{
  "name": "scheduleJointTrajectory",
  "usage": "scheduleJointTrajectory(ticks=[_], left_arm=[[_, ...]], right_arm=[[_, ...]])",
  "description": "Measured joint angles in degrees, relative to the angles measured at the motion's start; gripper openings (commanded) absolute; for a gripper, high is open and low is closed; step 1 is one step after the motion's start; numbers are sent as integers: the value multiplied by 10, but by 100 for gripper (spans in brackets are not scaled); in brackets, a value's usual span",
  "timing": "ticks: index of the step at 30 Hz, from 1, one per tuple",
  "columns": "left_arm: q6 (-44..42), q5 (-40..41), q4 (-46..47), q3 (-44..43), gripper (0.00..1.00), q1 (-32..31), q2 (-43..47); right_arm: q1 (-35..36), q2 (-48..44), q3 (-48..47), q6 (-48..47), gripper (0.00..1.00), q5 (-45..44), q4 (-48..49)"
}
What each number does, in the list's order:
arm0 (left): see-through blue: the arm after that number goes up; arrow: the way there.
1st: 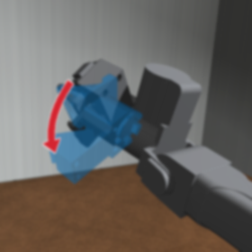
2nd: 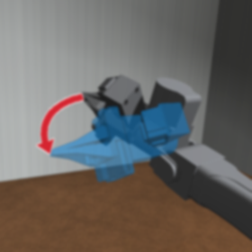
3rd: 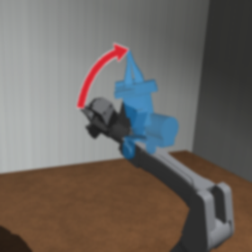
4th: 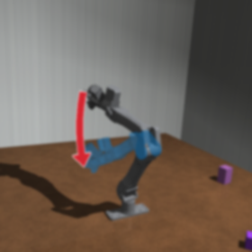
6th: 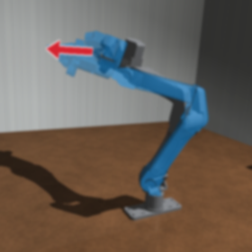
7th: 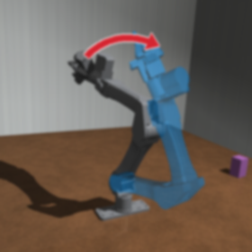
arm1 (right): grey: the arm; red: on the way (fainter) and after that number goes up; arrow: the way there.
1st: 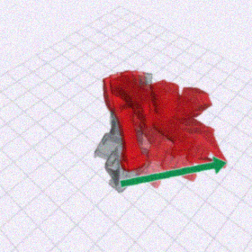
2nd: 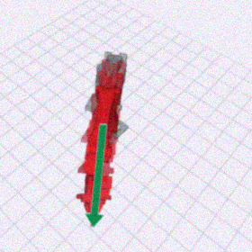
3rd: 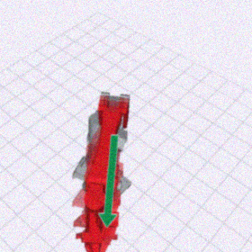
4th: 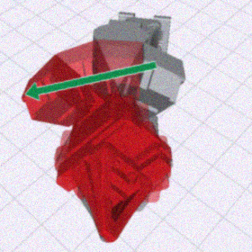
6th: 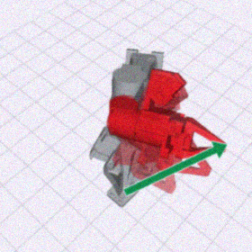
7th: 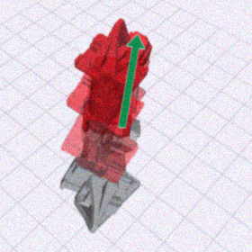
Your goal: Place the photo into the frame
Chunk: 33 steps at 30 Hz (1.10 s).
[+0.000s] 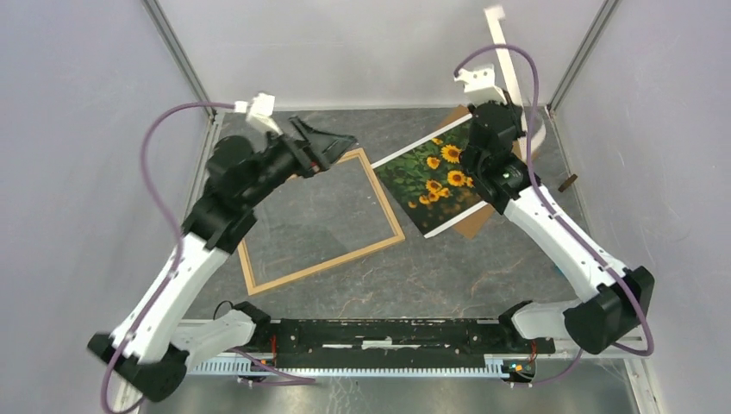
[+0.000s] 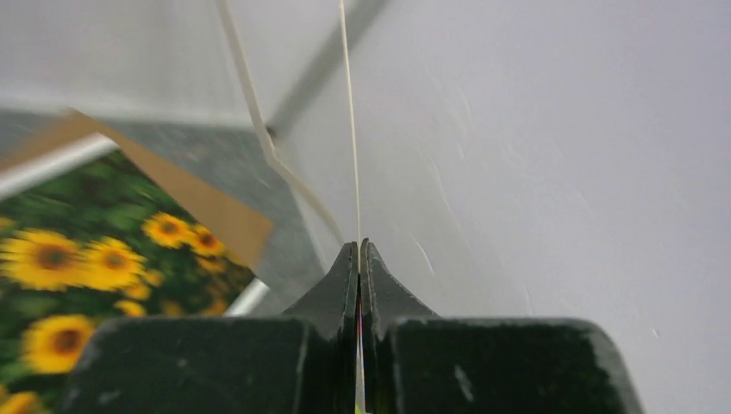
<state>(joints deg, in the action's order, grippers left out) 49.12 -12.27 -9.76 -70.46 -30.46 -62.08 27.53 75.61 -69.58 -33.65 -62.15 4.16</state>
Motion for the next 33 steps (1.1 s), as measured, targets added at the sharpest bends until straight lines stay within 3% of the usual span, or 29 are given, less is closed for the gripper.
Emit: scheduleJointTrajectory(ticks=[7, 10, 14, 19, 23, 26, 29, 33], left_arm=[[-92, 122, -173, -38, 97, 0, 177], [-118, 171, -229, -79, 99, 0, 220], [-152, 209, -244, -129, 100, 0, 285], [-195, 238, -215, -152, 100, 0, 349], [-218, 269, -207, -153, 100, 0, 353], [-226, 280, -214, -145, 100, 0, 338], [-234, 288, -218, -129, 100, 0, 311], [-252, 290, -231, -108, 100, 0, 263]], right_arm=[[194, 45, -221, 71, 0, 99, -151], [261, 128, -363, 148, 0, 202, -238], [287, 176, -423, 273, 0, 395, -275], [231, 172, -372, 474, 0, 625, -189], [120, 153, -191, 651, 0, 776, -17], [49, 195, -78, 761, 0, 872, 81], [13, 272, -11, 821, 0, 955, 145], [5, 339, 17, 809, 0, 1015, 130]])
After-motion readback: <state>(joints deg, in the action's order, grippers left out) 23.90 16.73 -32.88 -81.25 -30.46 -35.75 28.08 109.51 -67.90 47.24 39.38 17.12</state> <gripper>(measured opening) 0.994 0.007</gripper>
